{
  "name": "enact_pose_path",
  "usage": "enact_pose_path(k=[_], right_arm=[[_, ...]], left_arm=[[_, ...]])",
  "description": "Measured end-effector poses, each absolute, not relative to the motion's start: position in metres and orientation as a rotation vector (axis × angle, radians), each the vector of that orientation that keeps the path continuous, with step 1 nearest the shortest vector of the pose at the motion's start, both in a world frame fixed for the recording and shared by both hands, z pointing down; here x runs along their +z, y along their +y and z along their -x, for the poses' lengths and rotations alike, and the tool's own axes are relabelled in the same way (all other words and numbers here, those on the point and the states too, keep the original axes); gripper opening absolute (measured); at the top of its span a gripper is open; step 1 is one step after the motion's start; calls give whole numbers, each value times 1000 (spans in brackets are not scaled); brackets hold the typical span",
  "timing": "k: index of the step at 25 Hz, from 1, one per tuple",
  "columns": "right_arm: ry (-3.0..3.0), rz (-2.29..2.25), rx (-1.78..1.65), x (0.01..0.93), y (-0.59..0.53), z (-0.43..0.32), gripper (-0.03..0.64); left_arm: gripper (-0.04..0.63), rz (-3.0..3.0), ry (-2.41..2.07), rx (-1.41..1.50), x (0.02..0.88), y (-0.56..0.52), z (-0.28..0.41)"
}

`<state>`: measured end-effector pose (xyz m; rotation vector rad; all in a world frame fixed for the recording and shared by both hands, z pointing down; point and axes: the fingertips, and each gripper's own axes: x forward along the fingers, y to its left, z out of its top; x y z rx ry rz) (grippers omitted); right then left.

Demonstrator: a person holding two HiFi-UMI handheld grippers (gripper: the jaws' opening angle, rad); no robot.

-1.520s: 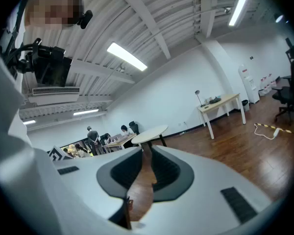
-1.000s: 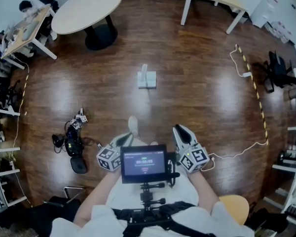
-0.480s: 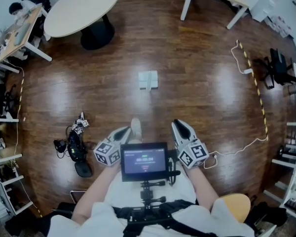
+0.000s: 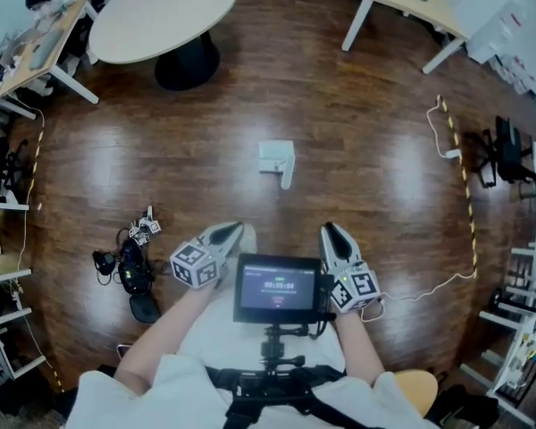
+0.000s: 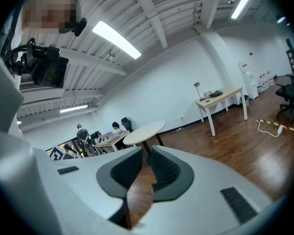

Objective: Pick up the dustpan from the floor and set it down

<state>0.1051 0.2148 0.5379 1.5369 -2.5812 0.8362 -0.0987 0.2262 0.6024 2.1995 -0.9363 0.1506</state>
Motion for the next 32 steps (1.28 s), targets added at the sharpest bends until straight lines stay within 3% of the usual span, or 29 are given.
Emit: enact_pose_path(k=[22,32], right_arm=[[-2451,-1596,871,554,172,-84,72],[-2576,-1287,833,548,100,-94,72]], left_arm=[[-6,-2225,-735,66,623,153,108],[-6,-2213,-975,94,610,112,106]])
